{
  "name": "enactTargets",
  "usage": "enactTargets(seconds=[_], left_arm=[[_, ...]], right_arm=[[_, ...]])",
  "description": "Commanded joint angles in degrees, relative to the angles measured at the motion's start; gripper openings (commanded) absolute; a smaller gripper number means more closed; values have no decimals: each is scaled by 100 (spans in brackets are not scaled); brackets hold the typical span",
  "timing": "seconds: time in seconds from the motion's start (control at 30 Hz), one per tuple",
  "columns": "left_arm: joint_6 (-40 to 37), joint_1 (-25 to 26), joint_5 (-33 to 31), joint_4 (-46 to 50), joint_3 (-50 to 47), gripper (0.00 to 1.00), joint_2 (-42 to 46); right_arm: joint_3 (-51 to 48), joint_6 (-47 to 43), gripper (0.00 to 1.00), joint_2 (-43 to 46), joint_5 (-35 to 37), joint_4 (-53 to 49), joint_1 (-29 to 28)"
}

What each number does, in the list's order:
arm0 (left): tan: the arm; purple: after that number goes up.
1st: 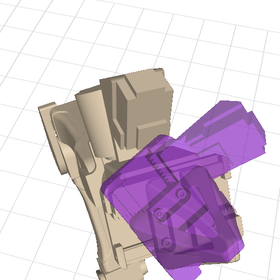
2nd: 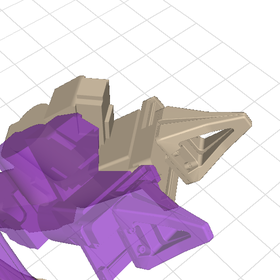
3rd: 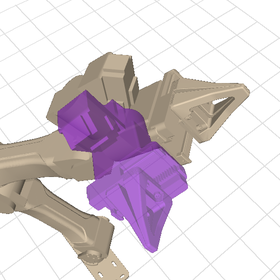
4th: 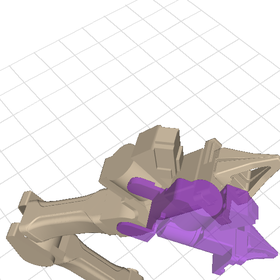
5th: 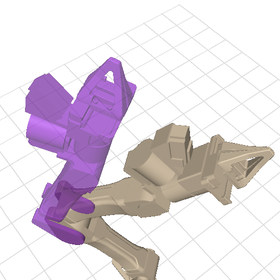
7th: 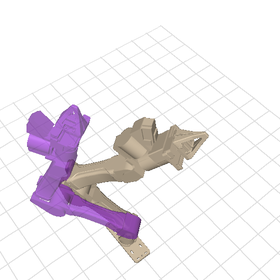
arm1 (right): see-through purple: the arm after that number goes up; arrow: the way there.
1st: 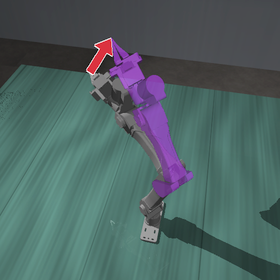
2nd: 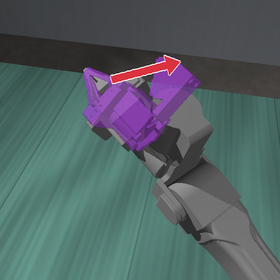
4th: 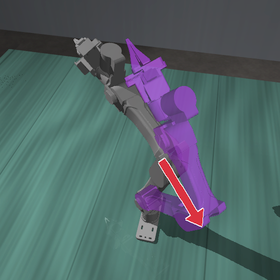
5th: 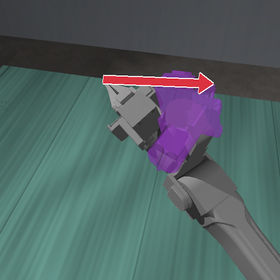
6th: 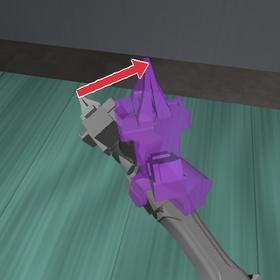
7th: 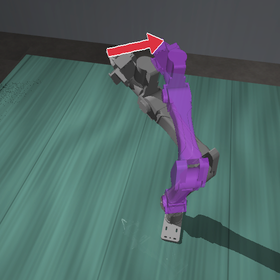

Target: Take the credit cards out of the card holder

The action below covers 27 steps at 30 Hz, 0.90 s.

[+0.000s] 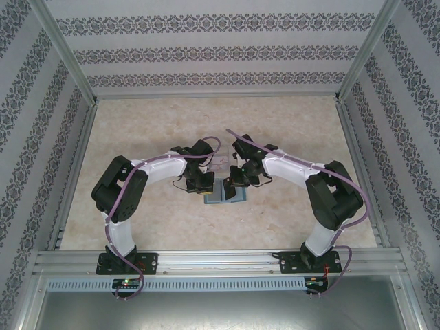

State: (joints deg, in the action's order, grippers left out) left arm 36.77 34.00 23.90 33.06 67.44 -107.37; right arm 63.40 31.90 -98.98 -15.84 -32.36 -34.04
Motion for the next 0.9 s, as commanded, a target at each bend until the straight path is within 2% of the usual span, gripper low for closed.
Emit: enactTargets(seconds=[0.0,0.1,0.27,0.63,0.77,0.87], left_arm=[[-102,-36,-246,409,-145,0,-283],[-97,-42,-237,390,-163,0,-283],[-101,-40,-222,366,-183,0,-284],[-109,-43,-202,325,-192,0,-301],[-98,-42,-216,292,-217,0,-253],[-94,-39,-225,289,-230,0,-212]], right_arm=[[189,-2,0,-75,167,-251,-162],[199,148,0,-113,-96,-71,-207],[138,312,11,-59,-313,73,-243],[85,358,8,-8,-365,89,-249],[122,361,14,-64,-402,84,-255],[134,358,13,-80,-403,98,-256]])
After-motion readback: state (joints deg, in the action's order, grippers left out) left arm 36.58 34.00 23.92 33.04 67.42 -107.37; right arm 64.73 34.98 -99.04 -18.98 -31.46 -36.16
